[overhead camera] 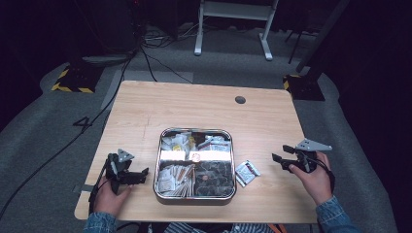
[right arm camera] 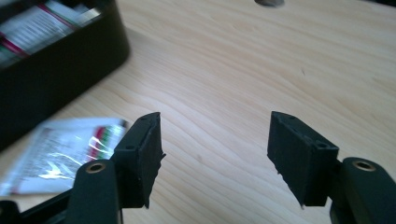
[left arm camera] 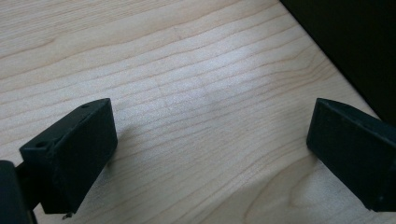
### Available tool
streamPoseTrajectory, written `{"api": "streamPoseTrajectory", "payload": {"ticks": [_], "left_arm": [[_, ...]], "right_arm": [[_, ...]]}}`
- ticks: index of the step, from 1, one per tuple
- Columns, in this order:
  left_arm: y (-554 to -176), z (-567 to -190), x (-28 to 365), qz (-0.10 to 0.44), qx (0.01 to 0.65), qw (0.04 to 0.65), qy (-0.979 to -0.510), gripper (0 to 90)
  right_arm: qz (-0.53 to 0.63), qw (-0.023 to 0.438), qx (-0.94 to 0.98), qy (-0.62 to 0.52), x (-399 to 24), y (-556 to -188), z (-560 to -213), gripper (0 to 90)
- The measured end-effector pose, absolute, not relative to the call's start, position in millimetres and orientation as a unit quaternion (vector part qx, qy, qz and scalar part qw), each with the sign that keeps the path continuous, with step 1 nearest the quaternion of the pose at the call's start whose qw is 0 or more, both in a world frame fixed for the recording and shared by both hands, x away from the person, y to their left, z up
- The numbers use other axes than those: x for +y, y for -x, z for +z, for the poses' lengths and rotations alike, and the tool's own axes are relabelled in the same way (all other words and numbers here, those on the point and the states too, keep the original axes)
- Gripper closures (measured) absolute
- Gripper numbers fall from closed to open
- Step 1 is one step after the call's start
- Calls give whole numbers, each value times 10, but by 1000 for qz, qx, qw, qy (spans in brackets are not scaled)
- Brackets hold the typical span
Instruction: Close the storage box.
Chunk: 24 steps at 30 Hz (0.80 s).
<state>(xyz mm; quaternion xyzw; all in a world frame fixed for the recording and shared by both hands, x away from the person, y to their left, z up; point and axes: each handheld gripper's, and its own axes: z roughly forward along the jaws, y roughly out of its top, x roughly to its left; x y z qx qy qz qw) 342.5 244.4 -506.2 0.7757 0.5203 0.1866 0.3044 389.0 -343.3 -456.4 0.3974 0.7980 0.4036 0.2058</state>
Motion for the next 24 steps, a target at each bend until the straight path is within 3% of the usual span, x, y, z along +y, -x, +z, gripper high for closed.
{"api": "streamPoseTrajectory", "payload": {"ticks": [17, 24], "left_arm": [[-3425, -5063, 2445, 187, 520, 304, -776, 20], [-3425, -5063, 2445, 187, 520, 305, -776, 20]], "right_arm": [[360, 189, 815, -414, -3518, -3972, -4988, 296], [355, 184, 818, -412, -3487, -4009, -5047, 133]]}}
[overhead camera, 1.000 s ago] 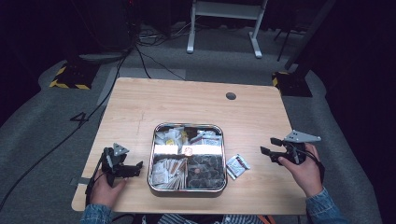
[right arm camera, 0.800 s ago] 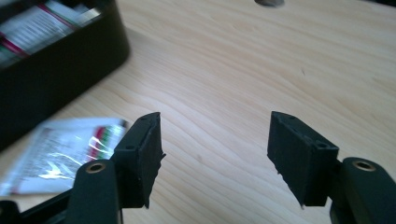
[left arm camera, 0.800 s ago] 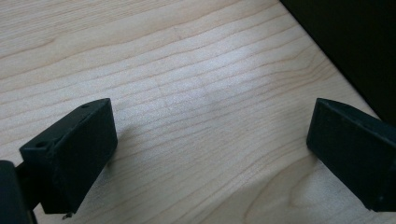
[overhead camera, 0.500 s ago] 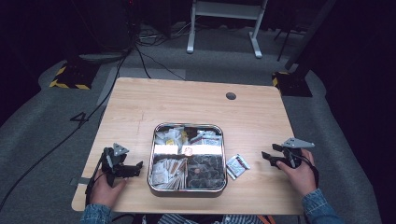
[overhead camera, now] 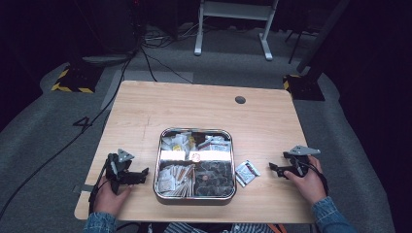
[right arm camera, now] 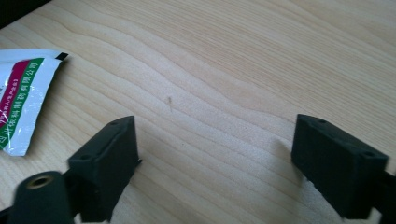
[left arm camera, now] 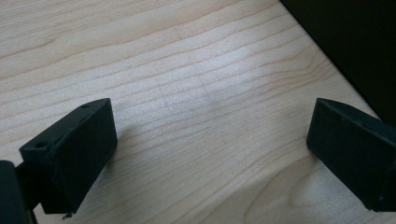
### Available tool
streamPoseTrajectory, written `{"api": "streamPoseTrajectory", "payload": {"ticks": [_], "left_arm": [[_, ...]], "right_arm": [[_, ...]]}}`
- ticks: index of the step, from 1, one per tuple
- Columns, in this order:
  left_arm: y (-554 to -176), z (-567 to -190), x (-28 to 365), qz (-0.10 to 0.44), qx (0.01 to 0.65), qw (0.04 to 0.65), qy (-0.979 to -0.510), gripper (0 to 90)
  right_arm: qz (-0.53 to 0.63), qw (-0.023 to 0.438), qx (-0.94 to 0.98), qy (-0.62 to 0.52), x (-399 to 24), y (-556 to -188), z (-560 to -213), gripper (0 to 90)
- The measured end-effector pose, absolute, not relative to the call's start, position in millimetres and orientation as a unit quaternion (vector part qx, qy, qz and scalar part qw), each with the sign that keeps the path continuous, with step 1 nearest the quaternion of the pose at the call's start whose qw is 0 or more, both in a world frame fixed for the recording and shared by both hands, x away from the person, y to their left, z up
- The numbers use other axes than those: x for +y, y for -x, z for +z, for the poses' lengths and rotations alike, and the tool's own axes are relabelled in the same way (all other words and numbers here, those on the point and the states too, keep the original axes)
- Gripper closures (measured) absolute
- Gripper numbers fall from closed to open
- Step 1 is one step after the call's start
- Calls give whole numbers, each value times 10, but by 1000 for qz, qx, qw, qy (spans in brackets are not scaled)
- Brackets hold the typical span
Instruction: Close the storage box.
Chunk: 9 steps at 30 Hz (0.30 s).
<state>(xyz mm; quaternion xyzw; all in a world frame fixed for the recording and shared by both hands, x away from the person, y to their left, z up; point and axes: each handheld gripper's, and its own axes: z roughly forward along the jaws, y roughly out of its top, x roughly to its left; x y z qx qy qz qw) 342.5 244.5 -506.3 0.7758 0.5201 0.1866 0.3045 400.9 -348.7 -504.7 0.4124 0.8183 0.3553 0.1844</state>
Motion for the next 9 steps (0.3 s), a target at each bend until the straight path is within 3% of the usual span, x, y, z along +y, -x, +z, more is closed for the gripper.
{"api": "streamPoseTrajectory", "payload": {"ticks": [9], "left_arm": [[-3424, -5062, 2444, 186, 520, 304, -776, 20]], "right_arm": [[355, 183, 820, -410, -3485, -4011, -5049, 127]]}}
